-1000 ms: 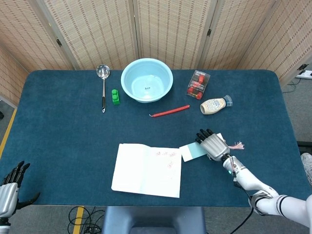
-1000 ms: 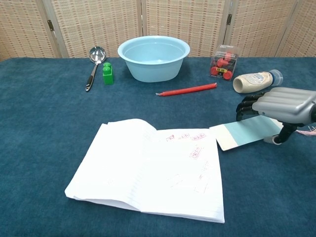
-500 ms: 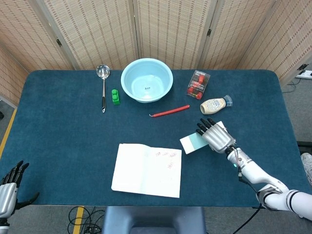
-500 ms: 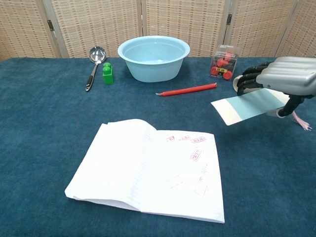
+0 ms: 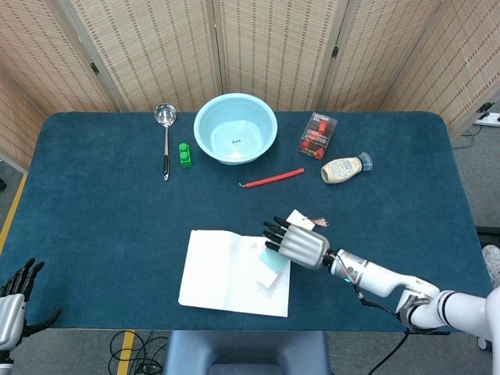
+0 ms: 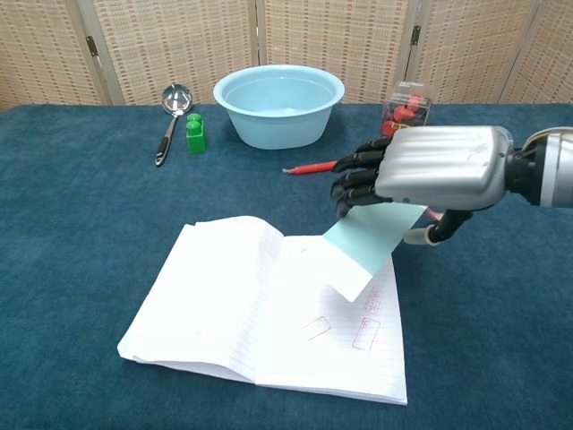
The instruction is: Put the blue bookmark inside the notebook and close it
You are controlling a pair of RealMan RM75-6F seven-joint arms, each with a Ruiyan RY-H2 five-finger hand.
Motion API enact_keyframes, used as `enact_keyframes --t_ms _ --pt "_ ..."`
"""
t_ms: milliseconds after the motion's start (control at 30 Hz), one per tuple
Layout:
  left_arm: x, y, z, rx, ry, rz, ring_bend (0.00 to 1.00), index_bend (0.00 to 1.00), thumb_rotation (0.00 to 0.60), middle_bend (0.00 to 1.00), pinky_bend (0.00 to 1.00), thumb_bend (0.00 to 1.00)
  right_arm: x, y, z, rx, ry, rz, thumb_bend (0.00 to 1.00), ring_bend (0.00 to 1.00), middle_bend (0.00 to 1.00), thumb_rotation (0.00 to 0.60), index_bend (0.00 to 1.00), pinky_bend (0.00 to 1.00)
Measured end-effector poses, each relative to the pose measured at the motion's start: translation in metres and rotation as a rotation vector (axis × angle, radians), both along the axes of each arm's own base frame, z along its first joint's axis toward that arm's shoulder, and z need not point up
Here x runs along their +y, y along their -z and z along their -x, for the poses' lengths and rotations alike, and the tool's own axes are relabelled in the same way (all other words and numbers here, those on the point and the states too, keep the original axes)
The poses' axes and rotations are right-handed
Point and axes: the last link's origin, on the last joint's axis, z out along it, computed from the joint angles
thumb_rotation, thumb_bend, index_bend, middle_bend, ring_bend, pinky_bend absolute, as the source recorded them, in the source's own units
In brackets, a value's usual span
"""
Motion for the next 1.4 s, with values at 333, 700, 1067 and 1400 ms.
enact_keyframes --t_ms 333,700,1067,1400 --pt "-0.001 -0.001 0.001 0.001 -0.007 -0.004 0.1 0.1 0.6 0.04 0.17 0.24 0.002 0.03 -0.021 0.092 -0.261 -0.1 0.26 0.06 0.17 0.6 0.32 0.09" --pt "-0.002 -0.002 0.002 0.004 -0.016 -0.004 0.1 0.1 0.6 0.04 0.17 0.24 -0.004 0.058 -0.031 0.086 -0.385 -0.162 0.25 0.06 0.17 0.6 0.33 0.04" --pt "-0.004 -0.001 0.004 0.005 -0.027 -0.004 0.1 0.1 0.6 0.04 0.17 0.24 -0.01 0.068 -0.04 0.084 -0.463 -0.193 0.23 0.06 0.17 0.6 0.33 0.02" --pt "-0.005 -0.001 0.006 0.007 -0.032 -0.004 0.1 0.1 0.6 0.04 0.17 0.24 -0.015 0.072 -0.042 0.093 -0.475 -0.19 0.22 0.06 0.17 0.6 0.33 0.02"
